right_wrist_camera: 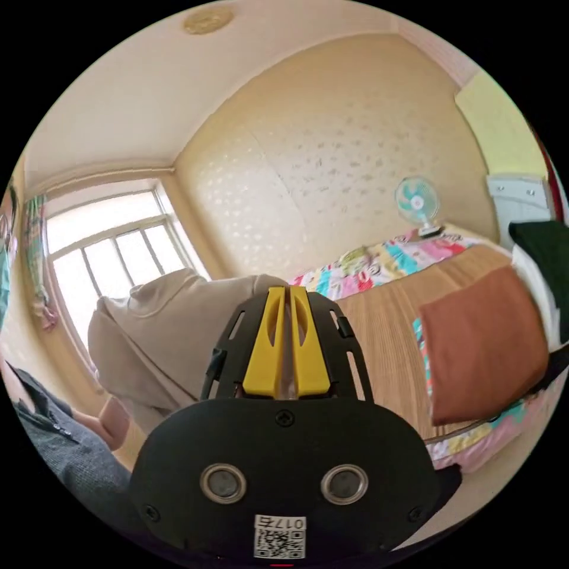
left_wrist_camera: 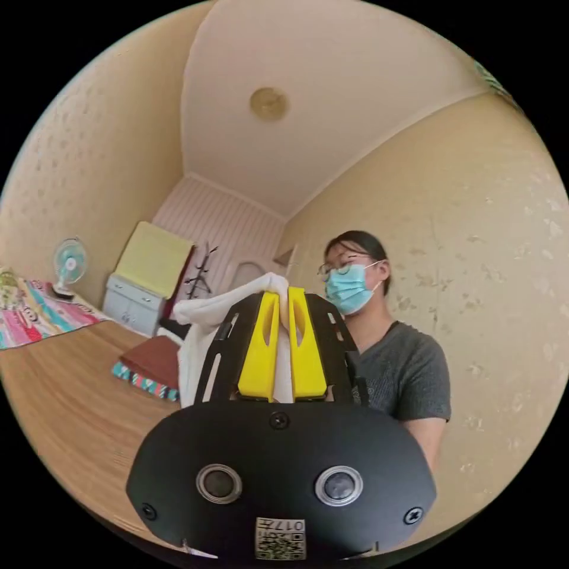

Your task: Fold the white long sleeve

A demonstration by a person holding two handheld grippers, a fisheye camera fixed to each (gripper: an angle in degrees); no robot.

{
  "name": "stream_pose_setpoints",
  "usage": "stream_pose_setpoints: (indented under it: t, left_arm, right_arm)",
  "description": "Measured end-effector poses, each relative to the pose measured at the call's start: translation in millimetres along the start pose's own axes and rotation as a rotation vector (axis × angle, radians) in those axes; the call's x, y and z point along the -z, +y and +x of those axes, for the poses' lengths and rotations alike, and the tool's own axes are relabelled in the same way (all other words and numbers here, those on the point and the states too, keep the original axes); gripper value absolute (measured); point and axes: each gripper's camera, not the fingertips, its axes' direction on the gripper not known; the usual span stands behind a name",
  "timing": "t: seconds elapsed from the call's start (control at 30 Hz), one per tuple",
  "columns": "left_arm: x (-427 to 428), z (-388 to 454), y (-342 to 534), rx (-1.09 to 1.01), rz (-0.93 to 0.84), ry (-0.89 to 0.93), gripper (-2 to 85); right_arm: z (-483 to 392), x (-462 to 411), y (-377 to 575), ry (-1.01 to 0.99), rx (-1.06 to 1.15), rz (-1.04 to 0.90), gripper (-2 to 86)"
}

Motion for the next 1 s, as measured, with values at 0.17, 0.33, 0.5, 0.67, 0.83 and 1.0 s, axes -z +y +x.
stream_pose_setpoints:
  t: [0.17, 0.33, 0.5, 0.67, 0.83, 1.0]
  left_arm:
    - [5, 59, -14, -0.123, -0.140, -0.311, 0.0]
    - [-30, 117, -15, -0.291, -0.305, -0.663, 0.1]
    - [-77, 114, -31, -0.131, -0.206, -0.852, 0.1]
    - [-105, 189, -43, -0.292, 0.037, -0.925, 0.3]
    - [-122, 231, -37, -0.289, 0.535, -1.065, 0.6]
    - [-173, 225, -46, -0.747, 0.633, -1.392, 1.1]
  right_arm:
    - [-104, 66, -24, 0.100, 0.221, 0.334, 1.8]
    - [-187, 128, -17, 0.011, 0.270, 0.622, 1.7]
    - [-245, 120, 6, 0.216, 0.300, 0.804, 1.6]
    - [-268, 120, 26, 0.267, 0.282, 0.957, 1.5]
    - [-289, 106, 36, 0.212, 0.340, 0.995, 1.7]
    - [-302, 41, 16, 0.310, 0.393, 0.937, 1.9]
